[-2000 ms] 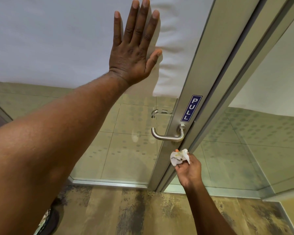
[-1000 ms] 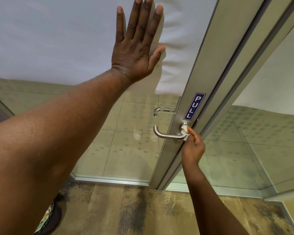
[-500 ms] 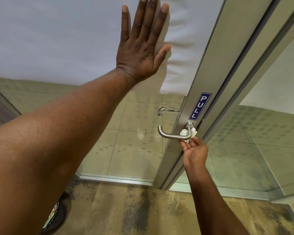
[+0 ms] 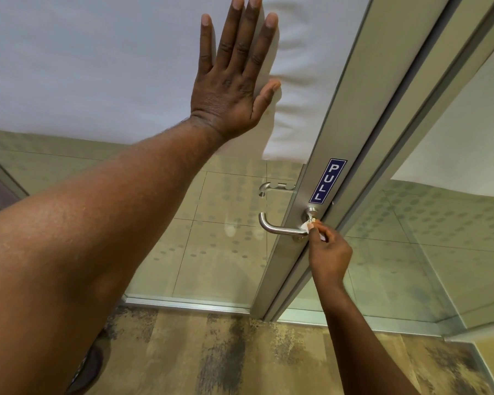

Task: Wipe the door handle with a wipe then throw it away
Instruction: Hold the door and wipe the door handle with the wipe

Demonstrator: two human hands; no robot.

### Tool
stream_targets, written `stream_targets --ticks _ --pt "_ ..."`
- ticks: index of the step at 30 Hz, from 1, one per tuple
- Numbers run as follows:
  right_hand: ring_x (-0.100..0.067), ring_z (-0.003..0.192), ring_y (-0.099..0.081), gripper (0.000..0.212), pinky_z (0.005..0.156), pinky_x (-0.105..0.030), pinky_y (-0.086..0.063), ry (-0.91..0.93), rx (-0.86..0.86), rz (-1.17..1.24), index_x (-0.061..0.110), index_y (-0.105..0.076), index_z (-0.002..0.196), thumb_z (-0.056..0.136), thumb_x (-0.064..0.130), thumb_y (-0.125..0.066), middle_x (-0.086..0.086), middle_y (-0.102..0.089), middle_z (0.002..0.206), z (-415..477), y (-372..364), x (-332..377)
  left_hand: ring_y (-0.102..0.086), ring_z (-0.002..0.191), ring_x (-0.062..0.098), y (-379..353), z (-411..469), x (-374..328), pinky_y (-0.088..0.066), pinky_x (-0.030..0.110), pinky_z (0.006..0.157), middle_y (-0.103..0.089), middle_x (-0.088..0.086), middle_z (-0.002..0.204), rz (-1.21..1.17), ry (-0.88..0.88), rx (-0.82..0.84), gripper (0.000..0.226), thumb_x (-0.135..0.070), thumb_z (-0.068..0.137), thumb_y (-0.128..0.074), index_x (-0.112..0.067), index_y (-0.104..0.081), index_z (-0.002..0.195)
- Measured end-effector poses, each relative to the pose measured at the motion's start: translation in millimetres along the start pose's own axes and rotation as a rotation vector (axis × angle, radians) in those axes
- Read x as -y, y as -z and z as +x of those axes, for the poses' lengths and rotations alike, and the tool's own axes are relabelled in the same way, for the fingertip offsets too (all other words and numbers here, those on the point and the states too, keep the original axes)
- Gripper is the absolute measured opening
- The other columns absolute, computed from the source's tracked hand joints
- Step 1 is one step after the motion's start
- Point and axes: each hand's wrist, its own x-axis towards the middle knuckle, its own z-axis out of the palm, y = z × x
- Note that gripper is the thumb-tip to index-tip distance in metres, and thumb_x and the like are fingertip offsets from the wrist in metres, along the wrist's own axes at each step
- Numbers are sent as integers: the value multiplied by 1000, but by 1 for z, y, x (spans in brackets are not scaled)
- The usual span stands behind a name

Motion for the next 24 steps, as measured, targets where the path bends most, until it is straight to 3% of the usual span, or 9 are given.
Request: stream_targets --ticks 3,6,10,18,24 --pt "-5 111 -69 23 99 -29 -54 101 75 -25 19 -78 116 93 23 -75 6 -77 114 -6 9 -14 -29 152 43 0 0 0 -17 68 120 -32 25 165 -2 -1 7 73 -58 109 -29 -8 -26 162" --pt "-6 124 -64 29 112 -30 -45 328 154 -113 16 -75 123 94 16 -75 1 -74 126 -9 11 -25 -29 152 43 0 0 0 -16 67 120 -32 25 165 -5 0 7 73 -58 109 -29 -7 -26 162" --pt "-7 125 -63 31 120 -35 -37 598 208 -226 19 -75 121 92 7 -75 1 -73 127 -9 4 -25 -29 152 44 1 0 -1 -16 67 120 -31 25 165 -8 4 12 73 -58 109 -29 -7 -25 162" --pt "-17 110 -70 23 112 -35 -43 722 253 -372 16 -78 114 92 15 -75 -4 -78 115 -20 -25 4 -29 152 43 -2 0 0 -13 65 120 -32 25 164 -3 1 -14 73 -58 109 -29 -8 -25 162" --pt "-25 106 -73 22 98 -36 -54 543 299 -464 12 -79 113 96 22 -69 -7 -78 116 -29 -64 36 -29 152 43 -3 0 1 -13 65 121 -32 25 164 1 1 -21 73 -58 109 -30 -8 -26 162"
